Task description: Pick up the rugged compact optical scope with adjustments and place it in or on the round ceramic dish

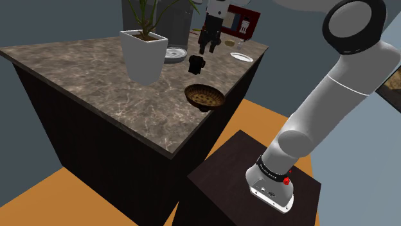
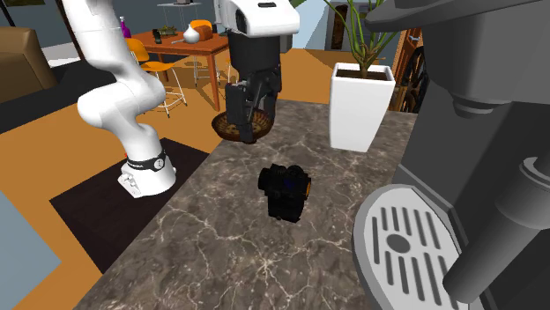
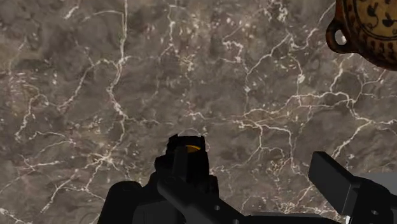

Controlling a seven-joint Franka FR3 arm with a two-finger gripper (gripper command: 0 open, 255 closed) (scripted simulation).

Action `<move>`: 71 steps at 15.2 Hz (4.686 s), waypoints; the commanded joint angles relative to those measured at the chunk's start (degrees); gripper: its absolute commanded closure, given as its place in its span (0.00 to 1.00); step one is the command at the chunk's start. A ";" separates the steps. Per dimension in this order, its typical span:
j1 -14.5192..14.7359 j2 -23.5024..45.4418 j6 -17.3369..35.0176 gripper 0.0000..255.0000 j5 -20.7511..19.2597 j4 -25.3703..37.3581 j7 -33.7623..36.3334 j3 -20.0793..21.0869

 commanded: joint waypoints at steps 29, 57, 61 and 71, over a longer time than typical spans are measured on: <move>-1.06 15.32 3.95 1.00 -0.90 9.25 -3.88 -0.93; 0.42 10.94 -12.76 1.00 -1.54 21.58 -1.66 -0.17; 2.55 2.58 -11.40 1.00 -2.43 11.86 2.17 1.58; 6.63 -14.63 -12.03 1.00 -1.76 -4.85 12.26 7.57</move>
